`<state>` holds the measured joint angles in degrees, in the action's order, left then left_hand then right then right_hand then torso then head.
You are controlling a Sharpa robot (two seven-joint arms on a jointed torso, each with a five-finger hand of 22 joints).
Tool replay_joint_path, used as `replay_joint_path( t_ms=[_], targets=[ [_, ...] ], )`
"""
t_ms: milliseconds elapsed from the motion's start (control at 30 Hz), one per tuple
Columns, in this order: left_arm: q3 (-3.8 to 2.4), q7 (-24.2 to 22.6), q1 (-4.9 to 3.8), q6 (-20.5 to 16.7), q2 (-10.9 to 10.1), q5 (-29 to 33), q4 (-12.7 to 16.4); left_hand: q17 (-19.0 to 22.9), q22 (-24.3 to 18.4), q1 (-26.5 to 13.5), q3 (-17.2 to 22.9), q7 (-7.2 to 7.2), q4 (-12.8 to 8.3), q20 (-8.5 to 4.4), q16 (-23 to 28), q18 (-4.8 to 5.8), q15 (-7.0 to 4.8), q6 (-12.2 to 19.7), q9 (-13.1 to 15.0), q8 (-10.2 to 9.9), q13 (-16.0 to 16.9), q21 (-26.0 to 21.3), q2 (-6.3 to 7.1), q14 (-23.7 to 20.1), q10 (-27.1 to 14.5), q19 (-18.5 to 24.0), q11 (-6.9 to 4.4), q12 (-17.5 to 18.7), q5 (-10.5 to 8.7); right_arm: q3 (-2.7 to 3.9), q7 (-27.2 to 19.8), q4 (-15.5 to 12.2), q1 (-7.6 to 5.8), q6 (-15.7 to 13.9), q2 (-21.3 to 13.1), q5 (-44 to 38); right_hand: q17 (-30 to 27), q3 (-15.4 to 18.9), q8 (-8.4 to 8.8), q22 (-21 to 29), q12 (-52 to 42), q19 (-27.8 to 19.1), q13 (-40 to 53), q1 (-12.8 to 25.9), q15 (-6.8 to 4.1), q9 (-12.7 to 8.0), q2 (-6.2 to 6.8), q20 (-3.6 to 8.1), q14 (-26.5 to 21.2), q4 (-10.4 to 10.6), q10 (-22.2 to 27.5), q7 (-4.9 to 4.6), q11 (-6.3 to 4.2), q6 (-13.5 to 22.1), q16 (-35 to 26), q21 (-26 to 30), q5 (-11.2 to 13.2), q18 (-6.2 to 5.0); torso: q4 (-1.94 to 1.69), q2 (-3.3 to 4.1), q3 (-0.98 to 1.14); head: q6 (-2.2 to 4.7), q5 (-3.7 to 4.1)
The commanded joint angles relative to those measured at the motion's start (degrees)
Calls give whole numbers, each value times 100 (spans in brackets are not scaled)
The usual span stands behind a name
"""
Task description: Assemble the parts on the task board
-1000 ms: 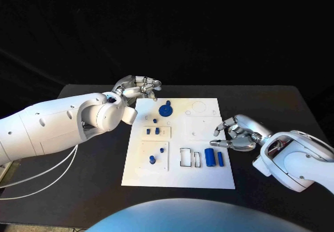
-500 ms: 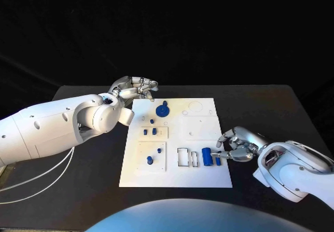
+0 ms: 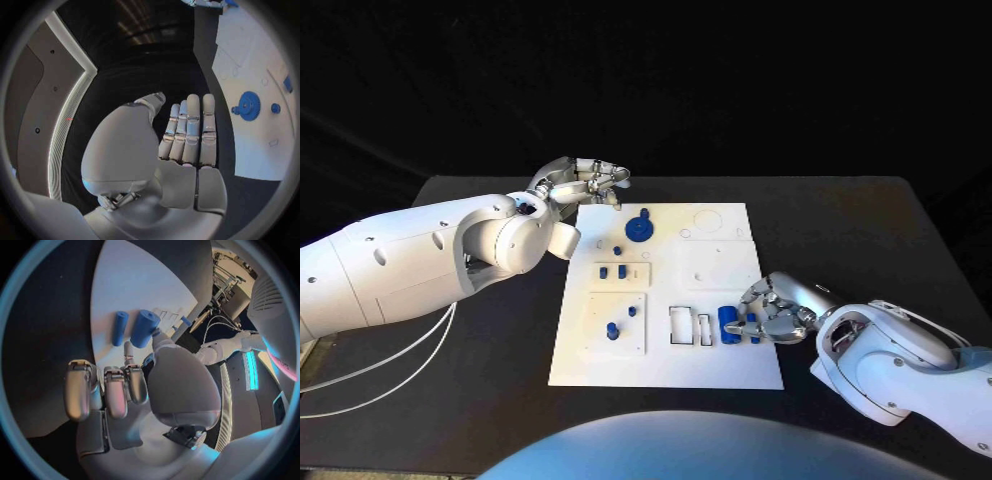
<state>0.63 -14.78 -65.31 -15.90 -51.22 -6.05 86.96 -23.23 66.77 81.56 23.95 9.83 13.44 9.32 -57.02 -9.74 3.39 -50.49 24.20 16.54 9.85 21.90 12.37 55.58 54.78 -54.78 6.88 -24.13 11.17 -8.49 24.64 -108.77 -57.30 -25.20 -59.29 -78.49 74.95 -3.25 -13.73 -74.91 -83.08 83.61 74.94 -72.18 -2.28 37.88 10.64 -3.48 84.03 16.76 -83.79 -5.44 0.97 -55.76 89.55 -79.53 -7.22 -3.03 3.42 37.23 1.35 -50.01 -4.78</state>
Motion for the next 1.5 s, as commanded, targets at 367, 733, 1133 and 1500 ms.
replay_joint_path(
  t_ms=[367,733,1133,1500],
  targets=[
    [-4,-46,-3,89,-16,-54,26,-2,-9,-72,23,3,4,36,32,-53,18,20,5,17,-7,-22,10,-24,-6,13,23,14,-20,-3,142,95,54,167,201,-302,1459,56,7,-1248,-46,304,781,-3,-57,20,-126,7,587,-1,-119,43,-22,-142,30,-64,-140,104,-2,3,-8,1,0],
    [-4,-28,-3,101,-29,-57,30,-3,-12,-77,24,2,3,37,33,-53,19,20,6,19,-8,-25,8,-28,-9,16,24,14,-20,-4,288,254,130,508,372,-321,1480,16,2,-1254,-54,309,800,-95,-89,14,-168,34,592,-11,-133,85,-61,-275,37,-91,-323,108,-3,1,-9,1,4],
    [-4,-14,-3,120,-35,-82,31,-3,-12,-77,24,2,3,37,33,-53,19,20,6,19,-8,-25,8,-28,-9,16,24,14,-20,-3,362,200,158,297,390,-320,1505,-173,-18,-1294,-127,360,894,-277,-164,-5,-303,96,597,-22,-209,194,-154,-564,45,-249,-583,138,-9,0,-8,1,7],
    [-4,-12,-3,123,-27,-85,23,-3,-12,-77,24,2,3,37,33,-53,19,20,6,19,-8,-25,8,-28,-9,16,24,14,-20,21,285,-80,-41,-273,245,-81,1505,-371,-13,-1322,-200,398,984,-314,-230,-16,-382,160,597,-22,-280,274,-228,-735,45,-359,-812,160,-14,1,-20,1,39]
  ],
)
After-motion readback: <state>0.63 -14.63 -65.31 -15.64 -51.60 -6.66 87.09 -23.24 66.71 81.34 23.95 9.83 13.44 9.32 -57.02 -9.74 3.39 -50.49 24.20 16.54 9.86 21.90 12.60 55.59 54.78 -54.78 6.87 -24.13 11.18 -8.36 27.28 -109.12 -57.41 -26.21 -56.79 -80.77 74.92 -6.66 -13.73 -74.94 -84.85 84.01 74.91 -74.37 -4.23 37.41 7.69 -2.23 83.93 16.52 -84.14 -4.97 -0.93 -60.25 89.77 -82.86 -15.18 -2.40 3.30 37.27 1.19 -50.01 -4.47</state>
